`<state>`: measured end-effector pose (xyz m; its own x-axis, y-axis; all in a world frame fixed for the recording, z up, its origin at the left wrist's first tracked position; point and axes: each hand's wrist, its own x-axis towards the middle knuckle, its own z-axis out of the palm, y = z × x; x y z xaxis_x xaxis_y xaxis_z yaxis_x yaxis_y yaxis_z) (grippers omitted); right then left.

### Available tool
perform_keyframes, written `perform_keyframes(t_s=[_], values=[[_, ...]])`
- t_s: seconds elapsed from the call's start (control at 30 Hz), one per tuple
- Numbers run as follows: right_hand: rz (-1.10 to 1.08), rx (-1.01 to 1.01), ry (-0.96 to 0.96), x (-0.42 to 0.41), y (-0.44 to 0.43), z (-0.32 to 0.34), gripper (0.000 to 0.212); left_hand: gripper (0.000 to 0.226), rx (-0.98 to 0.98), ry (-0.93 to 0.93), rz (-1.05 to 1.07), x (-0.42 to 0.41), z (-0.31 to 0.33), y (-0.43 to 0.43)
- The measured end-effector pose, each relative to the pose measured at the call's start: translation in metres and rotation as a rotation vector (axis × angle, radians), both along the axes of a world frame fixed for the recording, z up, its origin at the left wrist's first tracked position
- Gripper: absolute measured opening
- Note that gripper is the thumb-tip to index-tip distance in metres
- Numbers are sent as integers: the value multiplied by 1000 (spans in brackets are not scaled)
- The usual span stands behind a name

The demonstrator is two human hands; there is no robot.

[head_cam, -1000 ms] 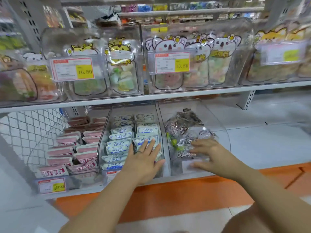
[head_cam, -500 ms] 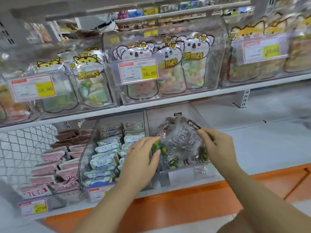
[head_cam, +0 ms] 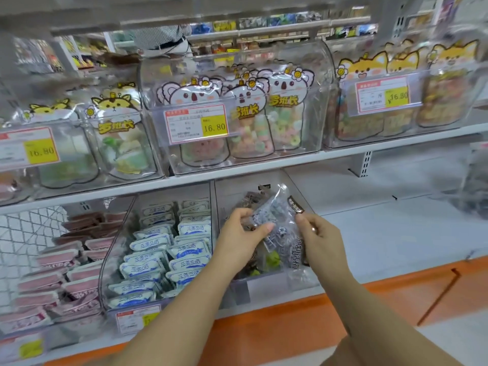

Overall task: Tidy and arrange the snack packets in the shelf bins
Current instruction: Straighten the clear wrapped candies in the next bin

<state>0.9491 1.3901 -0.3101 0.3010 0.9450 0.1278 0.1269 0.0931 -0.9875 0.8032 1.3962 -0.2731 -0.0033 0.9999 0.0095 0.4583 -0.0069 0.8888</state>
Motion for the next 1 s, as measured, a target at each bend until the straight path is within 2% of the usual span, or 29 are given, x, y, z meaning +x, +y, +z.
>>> perform_keyframes(t_s=[0.13,0.27,0.33,0.43,0.57,0.63,0.73,0.83,0.93,1.0], values=[[-21,-5,-47,-1,-3,2,19,34,171,-53,203,-3,0,-4],[-60,46,-146,-5,-13,7,19,30,356,56,263,-11,-3,-7],[56,18,-63,-12,-20,10,24,28,428,173,187,-12,-6,-8],[196,-94,192,-22,-27,16,29,25,508,332,6,-12,-11,-15],[216,-150,335,-20,-27,18,24,33,562,394,-236,-22,-12,-23],[196,-147,363,-19,-28,20,11,34,512,393,-345,-30,-9,-28],[166,-106,316,-28,-27,23,23,36,382,215,-325,-42,-5,-37],[248,-37,250,-44,-31,27,41,50,148,-157,-143,-53,-1,-42],[349,8,185,-53,-35,31,20,60,-130,-470,-159,-62,-2,-41],[216,25,135,-50,-32,32,24,62,-142,-488,-117,-70,-8,-37]])
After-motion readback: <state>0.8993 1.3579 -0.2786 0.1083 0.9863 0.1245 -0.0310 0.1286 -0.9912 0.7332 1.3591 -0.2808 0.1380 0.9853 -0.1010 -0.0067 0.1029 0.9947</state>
